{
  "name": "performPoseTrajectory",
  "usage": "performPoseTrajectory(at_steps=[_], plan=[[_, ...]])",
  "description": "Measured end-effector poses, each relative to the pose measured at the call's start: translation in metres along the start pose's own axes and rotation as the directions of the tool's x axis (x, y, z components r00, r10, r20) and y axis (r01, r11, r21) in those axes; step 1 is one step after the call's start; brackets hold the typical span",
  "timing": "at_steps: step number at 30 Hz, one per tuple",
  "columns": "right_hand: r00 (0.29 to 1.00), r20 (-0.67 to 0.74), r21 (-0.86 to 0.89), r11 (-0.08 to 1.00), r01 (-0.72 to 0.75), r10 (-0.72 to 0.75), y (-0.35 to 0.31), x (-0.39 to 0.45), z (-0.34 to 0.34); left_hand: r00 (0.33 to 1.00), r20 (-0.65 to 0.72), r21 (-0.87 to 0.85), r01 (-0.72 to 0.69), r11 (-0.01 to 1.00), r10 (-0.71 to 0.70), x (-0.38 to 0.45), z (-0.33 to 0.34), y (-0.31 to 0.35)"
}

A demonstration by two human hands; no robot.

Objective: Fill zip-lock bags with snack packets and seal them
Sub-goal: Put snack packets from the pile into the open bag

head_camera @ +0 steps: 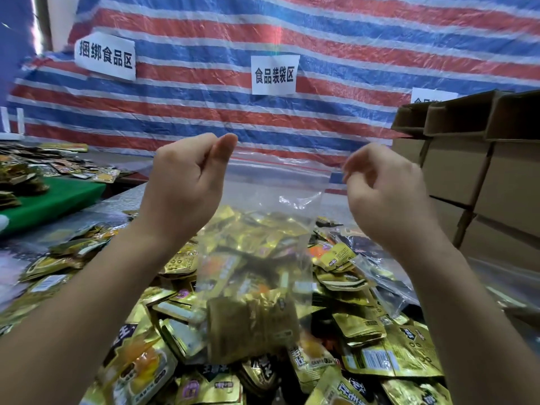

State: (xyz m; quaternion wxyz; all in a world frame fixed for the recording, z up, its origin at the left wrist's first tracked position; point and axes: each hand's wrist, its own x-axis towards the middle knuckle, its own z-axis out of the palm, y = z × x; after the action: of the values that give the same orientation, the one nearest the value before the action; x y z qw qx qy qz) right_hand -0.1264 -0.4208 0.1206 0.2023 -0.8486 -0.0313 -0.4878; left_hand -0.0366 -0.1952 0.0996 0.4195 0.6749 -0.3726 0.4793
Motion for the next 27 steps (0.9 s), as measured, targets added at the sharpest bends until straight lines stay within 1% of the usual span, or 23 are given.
performPoseTrajectory(at_steps=[1,3,4,6,7,10,11,12,15,16,17,21,24,27], plan=[[0.994,0.096,-0.064,0.996,-0.054,0.060,0.006,0.000,0.003,1.000,0.001,0.000,-0.001,1.000,0.001,0.000,0.000,-0.001],[0.939,0.316,-0.179,0.981,-0.078,0.133,0.014,-0.002,0.009,1.000,0.016,0.003,0.004,1.000,-0.004,-0.001,0.001,-0.002],[0.899,0.413,-0.218,0.974,-0.057,0.145,0.015,-0.005,0.014,1.000,0.027,0.005,0.012,1.000,-0.013,-0.002,0.002,-0.003],[0.826,0.547,-0.251,0.968,0.011,0.132,0.015,-0.009,0.022,0.999,0.038,0.018,0.027,0.999,-0.028,-0.004,0.005,-0.004],[0.801,0.587,-0.249,0.968,0.038,0.119,0.013,-0.011,0.025,0.999,0.039,0.024,0.032,0.999,-0.032,-0.005,0.007,-0.004],[0.754,0.648,-0.232,0.970,0.067,0.103,0.013,-0.015,0.031,0.999,0.033,0.032,0.034,0.999,-0.035,-0.007,0.010,-0.003],[0.725,0.680,-0.241,0.967,0.079,0.110,0.014,-0.016,0.032,0.999,0.029,0.032,0.037,0.999,-0.037,-0.007,0.010,-0.004],[0.678,0.725,-0.259,0.960,0.105,0.121,0.015,-0.017,0.032,0.999,0.025,0.031,0.043,0.999,-0.044,-0.007,0.010,-0.004],[0.481,0.857,-0.310,0.930,0.196,0.185,0.015,-0.025,0.036,0.998,0.016,0.030,0.062,0.998,-0.063,-0.007,0.010,-0.006],[0.435,0.876,-0.325,0.922,0.209,0.210,0.014,-0.028,0.038,0.998,0.013,0.033,0.063,0.997,-0.064,-0.007,0.009,-0.006],[0.406,0.884,-0.338,0.916,0.215,0.231,0.013,-0.031,0.040,0.998,0.010,0.035,0.062,0.997,-0.063,-0.007,0.009,-0.006],[0.348,0.898,-0.361,0.902,0.236,0.269,0.013,-0.039,0.050,0.998,0.021,0.039,0.055,0.998,-0.055,-0.007,0.010,-0.006],[0.353,0.896,-0.366,0.898,0.244,0.269,0.015,-0.040,0.051,0.998,0.023,0.043,0.052,0.998,-0.053,-0.007,0.010,-0.006],[0.385,0.887,-0.365,0.897,0.250,0.254,0.018,-0.039,0.049,0.998,0.030,0.045,0.051,0.998,-0.052,-0.007,0.010,-0.005]])
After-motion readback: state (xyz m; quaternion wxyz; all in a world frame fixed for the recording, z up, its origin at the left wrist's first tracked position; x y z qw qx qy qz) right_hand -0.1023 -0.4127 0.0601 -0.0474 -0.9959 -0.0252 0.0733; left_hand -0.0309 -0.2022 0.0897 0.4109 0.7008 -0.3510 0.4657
